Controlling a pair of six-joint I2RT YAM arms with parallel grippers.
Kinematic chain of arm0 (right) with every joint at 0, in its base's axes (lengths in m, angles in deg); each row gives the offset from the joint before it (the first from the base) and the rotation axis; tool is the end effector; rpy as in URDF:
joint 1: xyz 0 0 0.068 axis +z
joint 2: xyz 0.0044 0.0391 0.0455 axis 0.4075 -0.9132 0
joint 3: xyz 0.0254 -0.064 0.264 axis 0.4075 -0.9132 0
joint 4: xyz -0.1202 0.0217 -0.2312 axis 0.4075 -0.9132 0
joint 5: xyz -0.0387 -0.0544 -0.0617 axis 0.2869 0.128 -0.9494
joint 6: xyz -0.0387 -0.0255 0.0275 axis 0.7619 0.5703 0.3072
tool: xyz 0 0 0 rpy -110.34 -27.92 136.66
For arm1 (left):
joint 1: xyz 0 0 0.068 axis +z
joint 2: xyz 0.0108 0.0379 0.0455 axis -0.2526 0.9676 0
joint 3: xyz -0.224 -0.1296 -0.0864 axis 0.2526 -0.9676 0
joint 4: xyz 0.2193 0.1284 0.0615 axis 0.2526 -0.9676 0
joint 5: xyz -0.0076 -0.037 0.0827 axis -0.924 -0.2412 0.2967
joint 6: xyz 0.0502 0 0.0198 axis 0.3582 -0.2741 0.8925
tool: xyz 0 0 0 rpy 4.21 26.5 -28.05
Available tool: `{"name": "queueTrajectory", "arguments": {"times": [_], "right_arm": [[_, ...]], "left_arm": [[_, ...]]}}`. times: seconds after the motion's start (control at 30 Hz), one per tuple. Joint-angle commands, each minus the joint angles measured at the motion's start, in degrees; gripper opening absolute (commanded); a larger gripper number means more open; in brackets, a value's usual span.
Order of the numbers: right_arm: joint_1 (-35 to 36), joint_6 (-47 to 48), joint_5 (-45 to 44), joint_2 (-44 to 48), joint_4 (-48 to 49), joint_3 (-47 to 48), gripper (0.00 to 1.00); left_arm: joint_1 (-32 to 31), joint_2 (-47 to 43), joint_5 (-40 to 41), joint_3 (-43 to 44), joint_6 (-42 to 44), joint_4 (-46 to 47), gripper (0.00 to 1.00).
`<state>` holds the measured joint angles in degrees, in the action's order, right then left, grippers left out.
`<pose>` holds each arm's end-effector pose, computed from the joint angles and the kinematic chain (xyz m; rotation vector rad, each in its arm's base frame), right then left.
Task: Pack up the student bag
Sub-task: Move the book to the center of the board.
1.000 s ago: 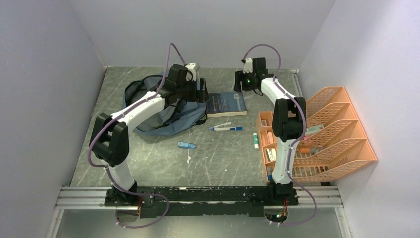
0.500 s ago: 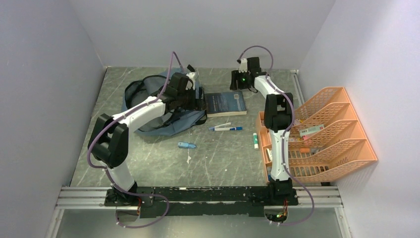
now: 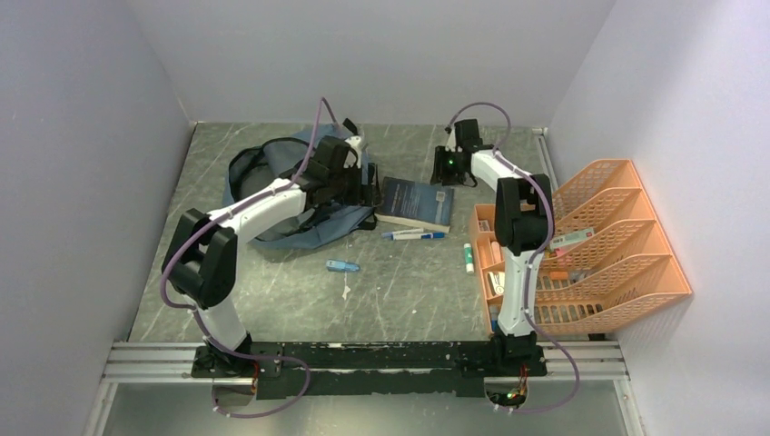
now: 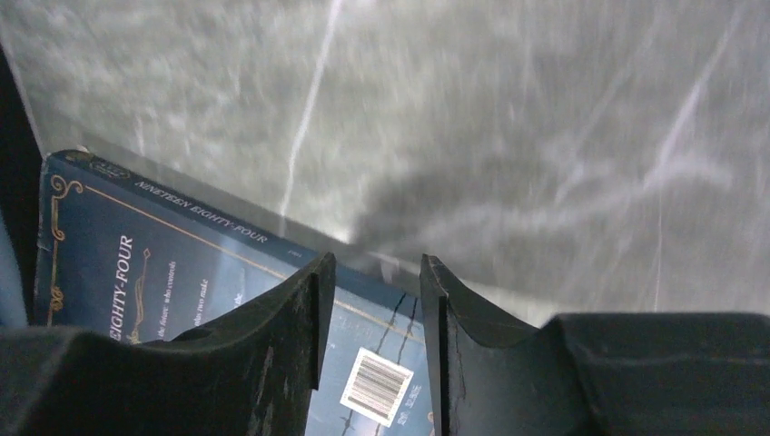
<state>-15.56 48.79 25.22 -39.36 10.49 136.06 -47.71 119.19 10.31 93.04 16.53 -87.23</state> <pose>0.4831 0.0802 0.1578 -0.1090 2.5306 0.4017 0.3281 -0.2214 0.2498 0.2888 2.3562 -0.7121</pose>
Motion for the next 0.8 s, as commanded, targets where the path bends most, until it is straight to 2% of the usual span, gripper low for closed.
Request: {"name": "queueTrajectory", "arguments": {"times": [0.0,0.27,0.47,0.6,0.67,0.77], "right_arm": [[2.83,-5.19,-3.79,9.0,-1.5,-11.63,0.44],[9.82,-10.91,-8.04,22.77,5.68,-31.92,0.51],[12.18,-13.74,-11.57,31.44,9.95,-40.14,0.57],[12.57,-12.01,-15.29,38.54,11.51,-42.98,0.59],[13.48,-8.82,-11.81,43.43,11.36,-43.48,0.6],[18.6,-5.07,-3.48,49.89,10.1,-43.46,0.6]], "left_arm": [[-2.37,0.21,0.42,0.9,1.71,-0.07,0.83],[-3.83,0.78,2.64,-1.65,-1.28,-0.85,0.83],[-4.13,-3.39,3.04,-7.13,-4.23,-0.31,0.83],[-4.81,-9.08,5.01,-10.96,-4.32,-1.09,0.83],[-4.83,-12.23,7.07,-13.22,-4.77,-1.6,0.83],[-4.84,-15.61,11.21,-15.53,-6.19,-2.68,0.83]]}}
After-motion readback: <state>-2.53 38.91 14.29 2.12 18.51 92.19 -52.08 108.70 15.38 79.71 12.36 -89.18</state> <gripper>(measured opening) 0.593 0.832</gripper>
